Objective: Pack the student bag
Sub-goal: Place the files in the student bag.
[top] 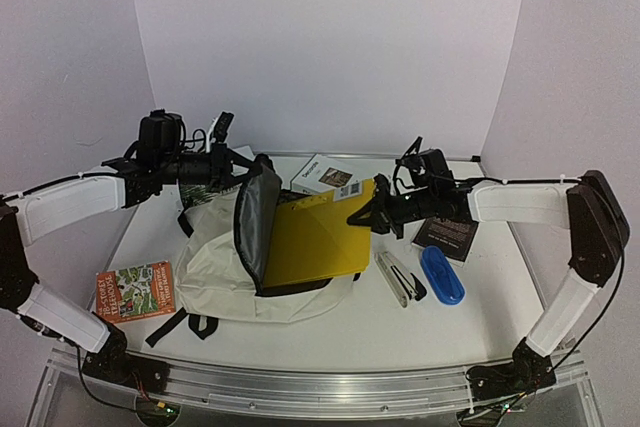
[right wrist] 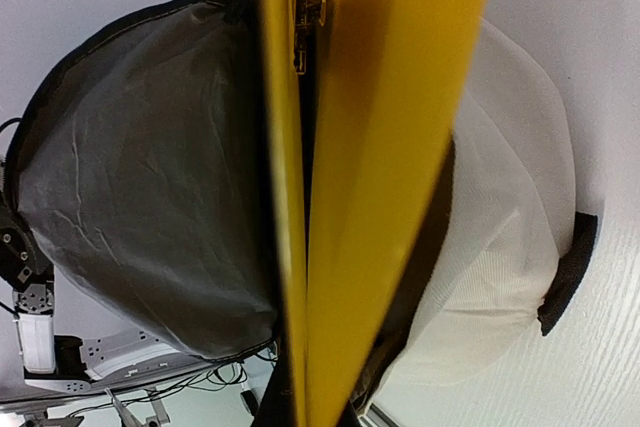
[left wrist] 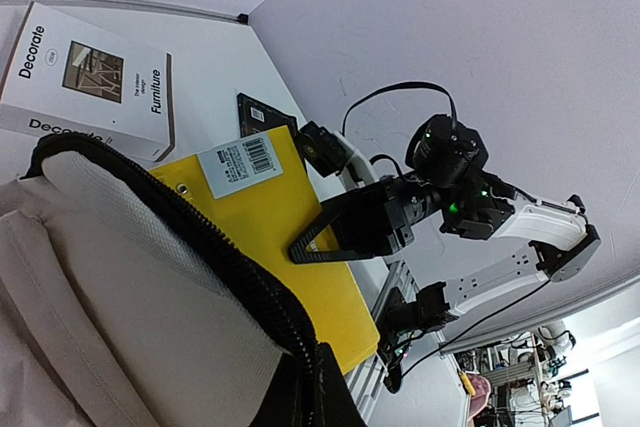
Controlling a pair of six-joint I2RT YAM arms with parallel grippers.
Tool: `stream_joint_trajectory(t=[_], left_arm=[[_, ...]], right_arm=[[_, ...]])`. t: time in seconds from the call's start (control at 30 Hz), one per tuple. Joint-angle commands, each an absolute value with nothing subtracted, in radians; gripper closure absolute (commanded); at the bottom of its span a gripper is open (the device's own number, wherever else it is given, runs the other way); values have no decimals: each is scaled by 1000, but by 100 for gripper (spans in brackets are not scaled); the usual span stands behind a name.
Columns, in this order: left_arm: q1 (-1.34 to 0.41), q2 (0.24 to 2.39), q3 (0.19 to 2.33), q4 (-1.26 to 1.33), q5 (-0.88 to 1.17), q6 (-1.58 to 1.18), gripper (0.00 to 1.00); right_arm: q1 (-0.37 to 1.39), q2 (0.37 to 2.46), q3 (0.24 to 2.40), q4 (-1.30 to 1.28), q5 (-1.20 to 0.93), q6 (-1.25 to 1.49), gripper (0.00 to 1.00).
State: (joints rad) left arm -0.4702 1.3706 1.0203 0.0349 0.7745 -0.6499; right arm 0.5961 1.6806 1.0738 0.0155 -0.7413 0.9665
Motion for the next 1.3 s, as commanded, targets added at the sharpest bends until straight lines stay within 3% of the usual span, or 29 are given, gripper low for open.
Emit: stream_joint_trajectory(t=[0.0,0.9,1.27], left_arm=[[-468,1376,1105,109,814,-613,100],[-515,1495,1199,159,870,-609,100],[-514,1431,1169,57,738,-556,100]], right_arm=[[633,1737,1174,88,-692,927,100],[823,2077,1446,-9,-454,881,86],[824,1910,1523,-291,-165,682,40]])
